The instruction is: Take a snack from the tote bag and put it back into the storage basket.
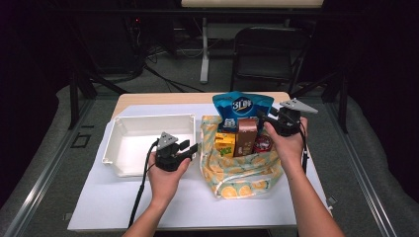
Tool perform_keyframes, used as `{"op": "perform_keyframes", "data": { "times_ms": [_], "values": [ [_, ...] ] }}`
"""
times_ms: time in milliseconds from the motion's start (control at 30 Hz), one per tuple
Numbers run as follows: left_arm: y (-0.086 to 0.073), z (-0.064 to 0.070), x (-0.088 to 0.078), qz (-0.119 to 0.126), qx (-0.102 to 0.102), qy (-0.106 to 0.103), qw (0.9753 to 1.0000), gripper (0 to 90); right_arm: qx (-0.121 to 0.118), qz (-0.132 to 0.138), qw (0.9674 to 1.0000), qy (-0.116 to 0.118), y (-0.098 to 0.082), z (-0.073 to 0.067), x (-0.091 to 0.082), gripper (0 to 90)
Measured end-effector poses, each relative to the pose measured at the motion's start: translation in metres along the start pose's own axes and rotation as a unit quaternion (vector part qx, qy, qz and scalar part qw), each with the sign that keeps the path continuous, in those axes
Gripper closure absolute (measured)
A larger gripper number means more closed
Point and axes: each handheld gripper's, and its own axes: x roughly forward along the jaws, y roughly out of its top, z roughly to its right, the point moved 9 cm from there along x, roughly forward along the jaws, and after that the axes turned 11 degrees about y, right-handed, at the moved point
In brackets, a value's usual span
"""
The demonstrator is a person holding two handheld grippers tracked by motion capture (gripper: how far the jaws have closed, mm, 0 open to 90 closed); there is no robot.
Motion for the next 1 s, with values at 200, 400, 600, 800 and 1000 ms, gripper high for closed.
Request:
{"op": "perform_keyframes", "data": {
  "times_ms": [200,400,600,800,1000],
  "values": [
    [0.002,-0.01,-0.005,0.001,-0.005,0.003,1.0,61.1,-0.006,-0.007,0.9998,0.015,-0.002,-0.003,0.012,65.5],
    [0.006,-0.021,-0.011,0.003,-0.014,0.005,0.9999,61.6,-0.013,-0.007,0.9989,0.046,-0.002,-0.007,0.011,89.6],
    [0.013,-0.03,-0.013,0.004,-0.022,0.007,0.9997,61.9,-0.017,-0.008,0.9977,0.065,0.003,-0.014,0.011,90.0],
    [0.02,-0.038,-0.014,0.003,-0.025,0.006,0.9997,61.5,-0.039,-0.011,0.9975,0.058,0.014,-0.025,0.007,90.0],
    [0.034,-0.039,-0.014,0.012,-0.033,-0.007,0.9994,57.0,-0.033,-0.001,0.9981,0.052,0.025,-0.025,0.001,90.0]
  ]
}}
